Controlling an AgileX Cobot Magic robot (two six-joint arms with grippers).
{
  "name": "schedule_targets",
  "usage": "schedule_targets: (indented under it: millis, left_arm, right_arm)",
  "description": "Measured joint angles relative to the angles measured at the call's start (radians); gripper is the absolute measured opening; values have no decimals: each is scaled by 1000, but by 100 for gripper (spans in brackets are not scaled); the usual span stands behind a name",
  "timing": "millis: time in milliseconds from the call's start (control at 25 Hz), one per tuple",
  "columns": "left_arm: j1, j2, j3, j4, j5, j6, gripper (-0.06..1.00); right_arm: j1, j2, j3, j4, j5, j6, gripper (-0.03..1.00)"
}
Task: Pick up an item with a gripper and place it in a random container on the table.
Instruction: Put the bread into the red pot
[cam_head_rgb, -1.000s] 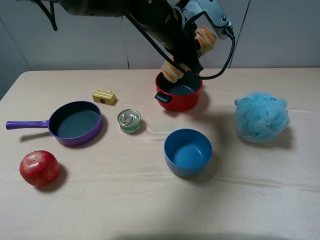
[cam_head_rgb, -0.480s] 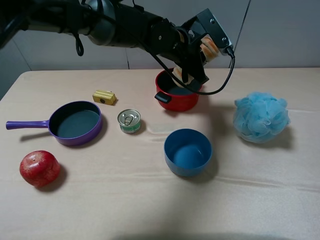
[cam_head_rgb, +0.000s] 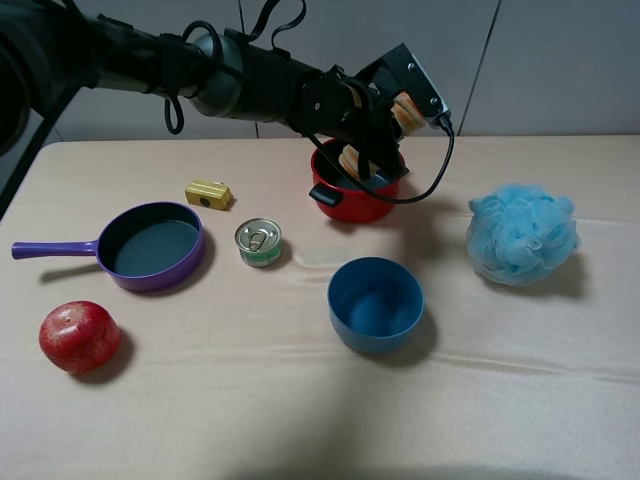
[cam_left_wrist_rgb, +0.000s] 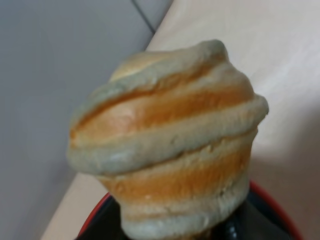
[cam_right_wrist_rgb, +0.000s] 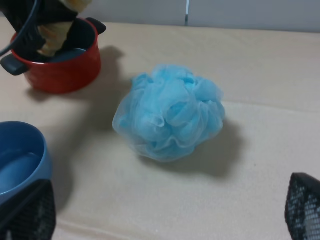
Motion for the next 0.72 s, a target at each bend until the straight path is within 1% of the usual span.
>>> schedule_targets:
  millis: [200,480,720]
  left_arm:
    - [22,2,0,0,16,0,30]
    - [43,2,0,19,103,0,30]
    - [49,2,0,22,127,1,30]
  right_arm:
    - [0,0,0,0,0,0,69]
    - [0,0,0,0,0,0,69]
    - [0,0,0,0,0,0,69]
